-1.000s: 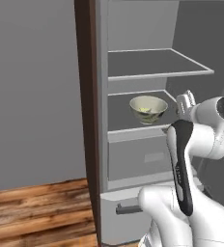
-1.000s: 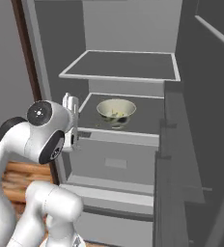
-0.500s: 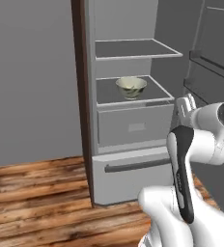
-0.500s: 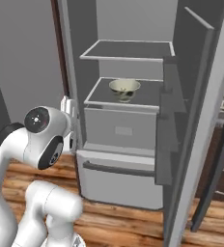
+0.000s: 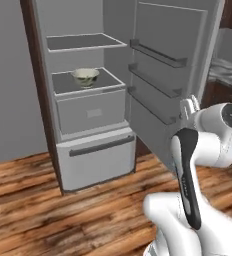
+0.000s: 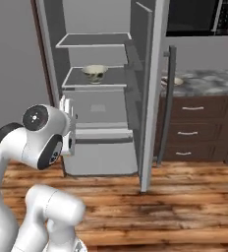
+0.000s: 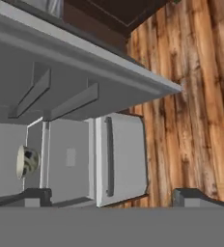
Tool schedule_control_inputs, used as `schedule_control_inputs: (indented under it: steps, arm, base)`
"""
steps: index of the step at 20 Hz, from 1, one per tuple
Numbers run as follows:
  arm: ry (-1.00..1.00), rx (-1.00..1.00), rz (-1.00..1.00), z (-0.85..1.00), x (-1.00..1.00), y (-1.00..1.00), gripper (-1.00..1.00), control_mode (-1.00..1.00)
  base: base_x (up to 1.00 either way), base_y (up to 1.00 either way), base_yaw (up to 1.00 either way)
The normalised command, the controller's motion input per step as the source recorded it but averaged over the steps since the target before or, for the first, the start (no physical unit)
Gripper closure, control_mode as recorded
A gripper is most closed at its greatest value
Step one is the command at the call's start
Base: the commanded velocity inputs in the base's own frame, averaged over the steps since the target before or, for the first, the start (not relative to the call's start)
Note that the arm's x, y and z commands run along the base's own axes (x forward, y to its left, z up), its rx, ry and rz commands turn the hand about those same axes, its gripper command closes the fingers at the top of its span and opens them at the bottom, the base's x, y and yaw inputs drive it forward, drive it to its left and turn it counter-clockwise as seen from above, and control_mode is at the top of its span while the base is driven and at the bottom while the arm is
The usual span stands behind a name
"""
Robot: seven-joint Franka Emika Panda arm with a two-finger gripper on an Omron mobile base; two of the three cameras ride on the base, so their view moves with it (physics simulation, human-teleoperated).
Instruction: Place the bowl with the garlic and lemon wedge on the second highest shelf of the fridge. Place the bowl with the fishs on the top shelf of the fridge.
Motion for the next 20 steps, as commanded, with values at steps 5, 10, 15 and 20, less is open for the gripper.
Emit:
schedule_control_inputs:
  steps: [5, 10, 15, 20]
  arm:
    - [0.00, 0.00, 0.00, 0.00, 0.00, 0.00, -1.00, 1.00]
    - [0.00, 0.00, 0.00, 0.00, 0.00, 0.00, -1.00, 1.00]
    - [0.00, 0.00, 0.00, 0.00, 0.00, 0.00, -1.00, 1.00]
    - [0.00, 0.00, 0.00, 0.00, 0.00, 0.00, -1.00, 1.00]
  base:
    - [-0.63, -0.80, -0.49]
    - [0.04, -1.00, -0.38]
    - [0.94, -1.00, -0.02]
    - [1.00, -0.77, 0.00]
